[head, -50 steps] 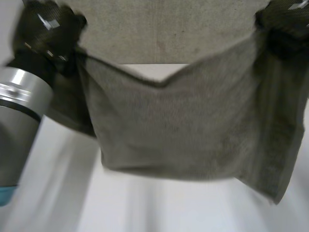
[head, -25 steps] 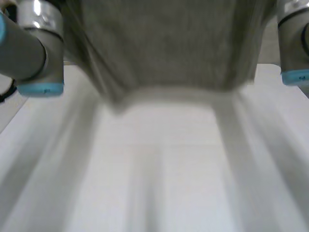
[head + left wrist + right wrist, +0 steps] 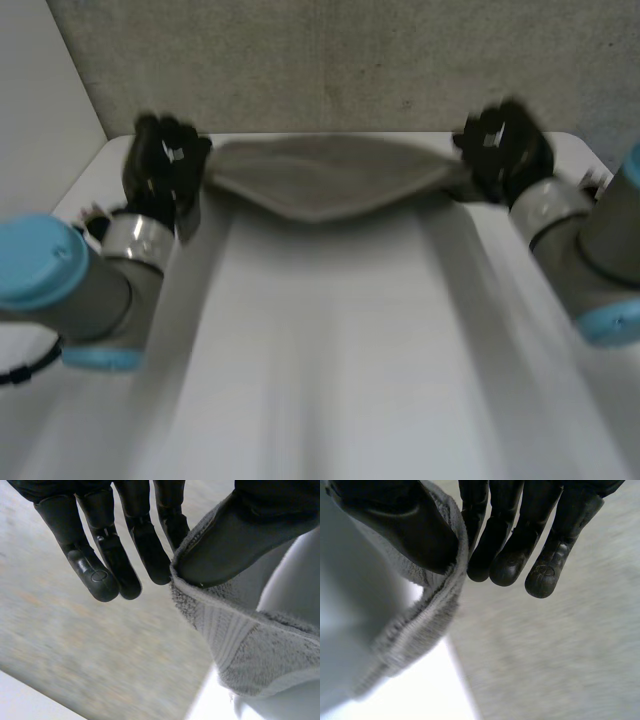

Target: Fold the towel.

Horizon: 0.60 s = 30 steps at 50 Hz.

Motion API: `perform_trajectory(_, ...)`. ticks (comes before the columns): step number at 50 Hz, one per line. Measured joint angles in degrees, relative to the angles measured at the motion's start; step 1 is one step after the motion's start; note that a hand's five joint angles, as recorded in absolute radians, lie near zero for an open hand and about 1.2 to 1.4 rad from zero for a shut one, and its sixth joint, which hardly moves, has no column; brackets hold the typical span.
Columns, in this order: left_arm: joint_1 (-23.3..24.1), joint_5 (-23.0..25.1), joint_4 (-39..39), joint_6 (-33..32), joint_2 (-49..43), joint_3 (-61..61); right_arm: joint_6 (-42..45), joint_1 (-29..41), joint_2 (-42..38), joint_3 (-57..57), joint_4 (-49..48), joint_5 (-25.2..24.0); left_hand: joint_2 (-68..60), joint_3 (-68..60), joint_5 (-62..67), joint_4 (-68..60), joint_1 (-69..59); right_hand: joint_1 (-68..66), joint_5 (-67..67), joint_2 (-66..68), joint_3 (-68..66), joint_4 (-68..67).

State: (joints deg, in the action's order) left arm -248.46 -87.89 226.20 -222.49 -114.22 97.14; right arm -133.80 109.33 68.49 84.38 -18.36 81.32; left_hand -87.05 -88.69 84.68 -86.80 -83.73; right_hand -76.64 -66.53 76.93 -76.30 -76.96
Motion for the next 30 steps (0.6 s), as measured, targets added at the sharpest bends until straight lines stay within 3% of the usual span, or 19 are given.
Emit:
perform_trajectory(10, -0.2, 0.8, 10.5, -0.4, -7.8, 10.7, -0.1, -0.1, -6.5, 9.4, -0.2, -1.0, 0.0, 0.0, 0.0, 0.0, 0.0, 0.0, 0.0, 0.0, 0.0, 0.0)
perform_trajectory(20, -0.2, 0.6, 13.6, -0.7, -9.8, 11.5, -2.8, -2.1, -3.7, 11.9, 0.2, -0.8, 0.4, 0.7, 0.0, 0.3, 0.0, 0.0, 0.0, 0.0, 0.0, 0.0)
perform_trajectory(22, -0.2, 0.5, 13.6, -0.7, -9.8, 11.4, -4.0, -2.4, -3.4, 12.0, 0.3, -0.8, 8.2, 9.3, -6.6, 8.2, 5.8, 0.0, 0.0, 0.0, 0.0, 0.0)
perform_trajectory(26, -0.3, 0.4, 13.5, -0.8, -10.0, 11.4, -6.9, -3.2, -3.0, 12.0, 0.3, -0.9, 33.0, 34.6, -30.6, 33.4, 30.0, 0.0, 0.0, 0.0, 0.0, 0.0)
perform_trajectory(30, -0.3, 0.2, 13.3, -0.9, -10.3, 11.7, -8.5, -3.7, -3.1, 11.8, 0.4, -0.9, 44.6, 46.5, -43.0, 44.4, 41.6, 0.0, 0.0, 0.0, 0.0, 0.0)
